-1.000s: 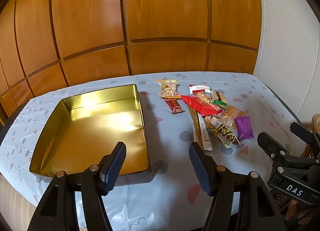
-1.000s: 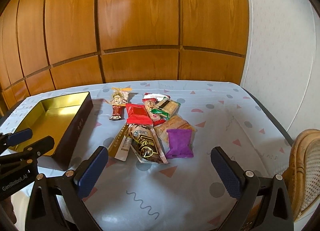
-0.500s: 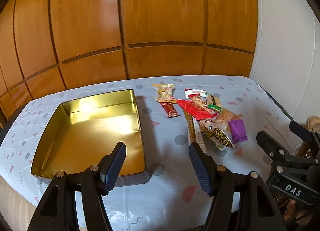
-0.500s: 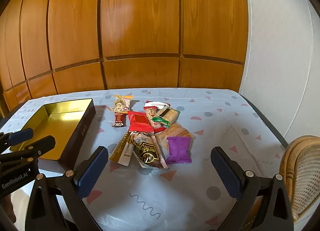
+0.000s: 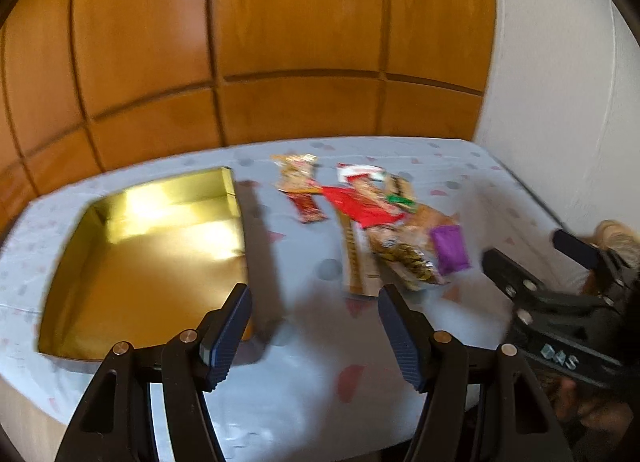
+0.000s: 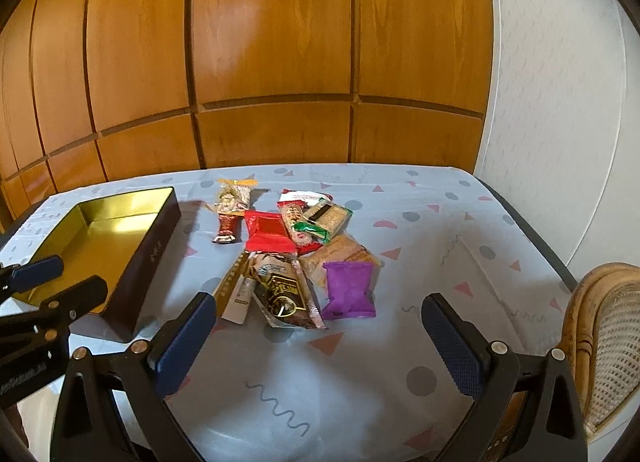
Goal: Organize snacks
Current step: 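Grasp the clear orange-topped snack bag with the left gripper, then drop the clear bag into the gold tin while the right gripper grasps the red candy, then carry the red wrapped candy into the gold tin and release it with the right gripper, then grasp the long brown-and-white snack bar with the left gripper, then carry the brown bar into the gold tin while the right gripper grasps the purple packet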
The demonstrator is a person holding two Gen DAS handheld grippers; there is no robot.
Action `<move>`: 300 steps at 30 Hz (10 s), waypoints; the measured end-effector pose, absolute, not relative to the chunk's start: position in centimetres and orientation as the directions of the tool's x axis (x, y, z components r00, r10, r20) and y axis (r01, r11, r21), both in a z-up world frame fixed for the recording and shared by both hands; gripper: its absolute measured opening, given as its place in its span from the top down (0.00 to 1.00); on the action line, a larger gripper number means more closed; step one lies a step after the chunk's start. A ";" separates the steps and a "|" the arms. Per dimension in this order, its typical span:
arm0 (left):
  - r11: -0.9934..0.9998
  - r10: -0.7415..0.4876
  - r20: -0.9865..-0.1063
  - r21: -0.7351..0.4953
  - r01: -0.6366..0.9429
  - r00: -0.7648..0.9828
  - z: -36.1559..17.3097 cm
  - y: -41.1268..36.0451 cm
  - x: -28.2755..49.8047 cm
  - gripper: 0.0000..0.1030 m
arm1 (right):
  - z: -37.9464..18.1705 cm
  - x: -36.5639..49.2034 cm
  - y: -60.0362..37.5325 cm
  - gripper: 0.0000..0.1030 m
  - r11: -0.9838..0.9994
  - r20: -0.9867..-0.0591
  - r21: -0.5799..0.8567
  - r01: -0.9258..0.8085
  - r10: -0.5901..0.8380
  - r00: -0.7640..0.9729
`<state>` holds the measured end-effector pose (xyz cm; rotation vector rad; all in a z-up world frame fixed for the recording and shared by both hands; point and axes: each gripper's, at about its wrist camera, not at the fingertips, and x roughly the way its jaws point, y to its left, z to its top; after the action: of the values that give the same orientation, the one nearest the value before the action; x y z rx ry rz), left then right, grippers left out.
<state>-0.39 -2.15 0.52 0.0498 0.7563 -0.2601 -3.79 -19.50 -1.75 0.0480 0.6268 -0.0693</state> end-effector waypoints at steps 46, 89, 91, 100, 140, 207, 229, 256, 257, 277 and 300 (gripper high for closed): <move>0.977 -0.125 -0.846 -0.016 0.211 0.518 -4.5 -6.6 30.3 0.60 | -2.7 17.3 -30.6 0.00 0.950 -0.744 0.288 -0.120 0.301 0.597; 0.951 -0.262 -0.825 -0.308 -0.010 0.501 -4.4 10.9 23.3 0.46 | -10.0 24.6 -10.1 0.74 0.908 -0.907 0.173 -0.382 0.298 0.298; 0.955 -0.249 -0.824 -0.297 -0.013 0.509 -4.0 11.0 22.4 0.46 | -10.0 24.6 -10.2 0.74 0.907 -0.909 0.166 -0.386 0.293 0.296; 0.982 -0.117 -0.811 -0.180 -0.054 0.573 -1.7 10.9 15.1 0.46 | -10.5 25.8 -9.2 0.74 0.919 -0.909 0.164 -0.360 0.282 0.307; 0.961 0.069 -0.727 -0.135 -0.241 0.683 -1.1 15.8 2.9 0.46 | -1.2 13.6 -2.4 0.78 0.884 -0.716 0.313 -0.347 0.460 0.526; 0.965 -0.227 -0.781 -0.099 0.245 0.581 0.8 -3.6 8.2 0.47 | 0.1 12.7 -34.2 0.35 0.968 -0.672 0.176 0.180 -0.016 0.740; 0.917 -0.216 -0.893 -0.046 0.396 0.396 -8.1 -10.5 15.3 0.60 | -0.8 13.4 -33.9 0.31 0.962 -0.695 0.239 0.132 0.074 0.715; 0.918 -0.200 -0.828 0.027 0.395 0.523 -9.2 -8.3 7.9 0.73 | -1.8 13.9 -33.3 0.27 0.966 -0.730 0.234 0.110 0.100 0.676; 0.918 -0.201 -0.832 0.025 0.395 0.518 -9.2 -8.3 8.0 0.73 | -2.0 14.0 -33.3 0.27 0.965 -0.738 0.237 0.110 0.105 0.666; 0.921 -0.306 -0.819 -0.127 0.368 0.485 -9.3 -6.7 8.9 0.71 | -9.3 15.0 -26.4 0.28 0.956 -0.931 0.258 -0.141 0.285 0.230; 0.934 -0.324 -0.658 -0.336 0.120 0.679 2.2 7.6 7.4 0.78 | -10.2 14.5 -23.1 0.62 0.950 -0.959 0.005 -0.314 0.093 0.267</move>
<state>7.43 7.61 2.21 -0.2763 0.7872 -0.2529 14.55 -23.09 -10.24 -0.2007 1.2739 0.2768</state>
